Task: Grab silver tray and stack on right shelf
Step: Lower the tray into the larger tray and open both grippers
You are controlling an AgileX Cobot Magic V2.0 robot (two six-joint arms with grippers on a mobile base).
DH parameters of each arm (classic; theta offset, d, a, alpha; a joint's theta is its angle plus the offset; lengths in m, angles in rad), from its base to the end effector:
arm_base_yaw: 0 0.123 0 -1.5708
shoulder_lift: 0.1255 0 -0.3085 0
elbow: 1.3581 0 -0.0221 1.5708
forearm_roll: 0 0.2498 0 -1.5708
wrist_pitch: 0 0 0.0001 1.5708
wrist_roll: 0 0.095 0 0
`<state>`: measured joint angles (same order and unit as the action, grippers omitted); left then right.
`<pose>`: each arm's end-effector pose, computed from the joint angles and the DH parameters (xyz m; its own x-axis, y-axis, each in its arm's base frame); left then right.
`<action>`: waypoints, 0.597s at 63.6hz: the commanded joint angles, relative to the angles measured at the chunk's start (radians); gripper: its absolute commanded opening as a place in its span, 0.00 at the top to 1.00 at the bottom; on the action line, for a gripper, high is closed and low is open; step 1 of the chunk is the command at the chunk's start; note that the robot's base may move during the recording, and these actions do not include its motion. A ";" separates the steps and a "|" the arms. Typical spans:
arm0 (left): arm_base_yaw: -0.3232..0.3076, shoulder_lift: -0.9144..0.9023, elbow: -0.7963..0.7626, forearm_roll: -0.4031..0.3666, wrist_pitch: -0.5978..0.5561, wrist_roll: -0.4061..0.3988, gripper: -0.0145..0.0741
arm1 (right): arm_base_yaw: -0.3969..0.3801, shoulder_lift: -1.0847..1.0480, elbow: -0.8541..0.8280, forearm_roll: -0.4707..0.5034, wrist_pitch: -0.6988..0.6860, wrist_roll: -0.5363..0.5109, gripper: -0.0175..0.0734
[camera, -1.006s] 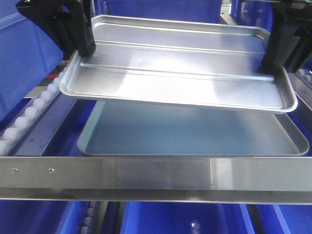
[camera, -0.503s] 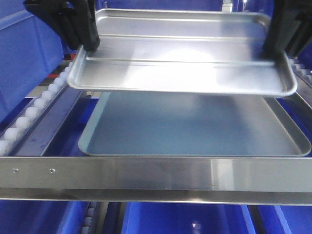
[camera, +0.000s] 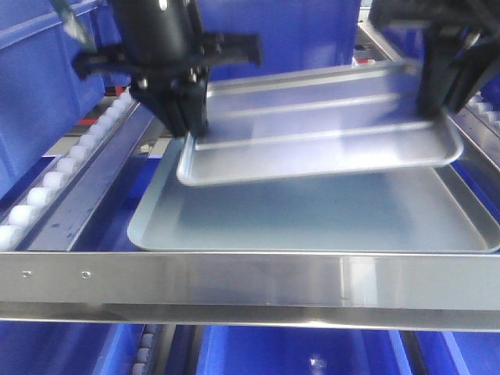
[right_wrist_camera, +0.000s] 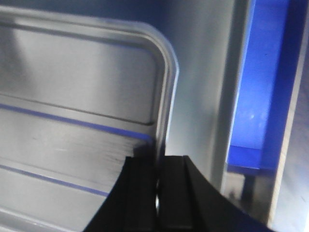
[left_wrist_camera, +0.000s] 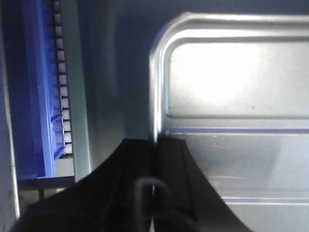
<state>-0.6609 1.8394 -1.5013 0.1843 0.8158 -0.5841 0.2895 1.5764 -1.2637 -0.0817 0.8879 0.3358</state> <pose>0.3330 -0.2429 0.2851 -0.8630 0.1170 -0.4914 0.1959 0.9742 -0.1121 0.3186 0.0886 0.3095 -0.8971 0.0247 -0.4412 -0.0068 0.9975 0.0697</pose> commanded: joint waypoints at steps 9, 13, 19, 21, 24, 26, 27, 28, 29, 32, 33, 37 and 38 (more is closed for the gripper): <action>0.041 0.016 -0.027 0.062 0.004 0.014 0.94 | -0.019 0.058 -0.035 -0.062 -0.078 -0.022 0.75; 0.043 0.030 -0.027 0.067 0.001 0.032 0.94 | -0.019 0.077 -0.035 -0.062 -0.085 -0.022 0.75; 0.043 0.036 -0.027 0.067 -0.015 0.036 0.94 | -0.019 0.094 -0.035 -0.062 -0.091 -0.022 0.74; 0.043 0.036 -0.027 0.067 -0.022 0.036 0.94 | -0.019 0.097 -0.035 -0.062 -0.091 -0.022 0.74; 0.046 0.036 -0.027 0.065 -0.035 0.038 0.94 | -0.019 0.098 -0.035 -0.062 -0.091 -0.022 0.74; 0.046 0.036 -0.027 0.063 -0.040 0.038 0.94 | -0.019 0.098 -0.035 -0.062 -0.091 -0.022 0.72; 0.046 0.036 -0.027 0.063 -0.042 0.038 0.94 | -0.019 0.098 -0.035 -0.062 -0.091 -0.022 0.71; 0.046 0.036 -0.027 0.063 -0.045 0.038 0.93 | -0.019 0.098 -0.035 -0.062 -0.091 -0.022 0.70; 0.046 0.036 -0.027 0.061 -0.050 0.040 0.92 | -0.019 0.098 -0.035 -0.062 -0.091 -0.022 0.68; 0.046 0.036 -0.027 0.055 -0.056 0.053 0.86 | -0.019 0.098 -0.035 -0.062 -0.089 -0.022 0.60; 0.046 0.036 -0.027 0.049 -0.056 0.059 0.84 | -0.019 0.098 -0.035 -0.062 -0.088 -0.022 0.57; 0.047 0.036 -0.027 0.029 -0.058 0.069 0.73 | -0.019 0.098 -0.035 -0.062 -0.087 -0.022 0.43; 0.048 0.036 -0.027 0.023 -0.058 0.069 0.71 | -0.019 0.098 -0.035 -0.062 -0.087 -0.022 0.39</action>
<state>-0.6289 1.9277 -1.5013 0.1795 0.7650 -0.5333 0.2879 1.7205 -1.2676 -0.0871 0.8053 0.3277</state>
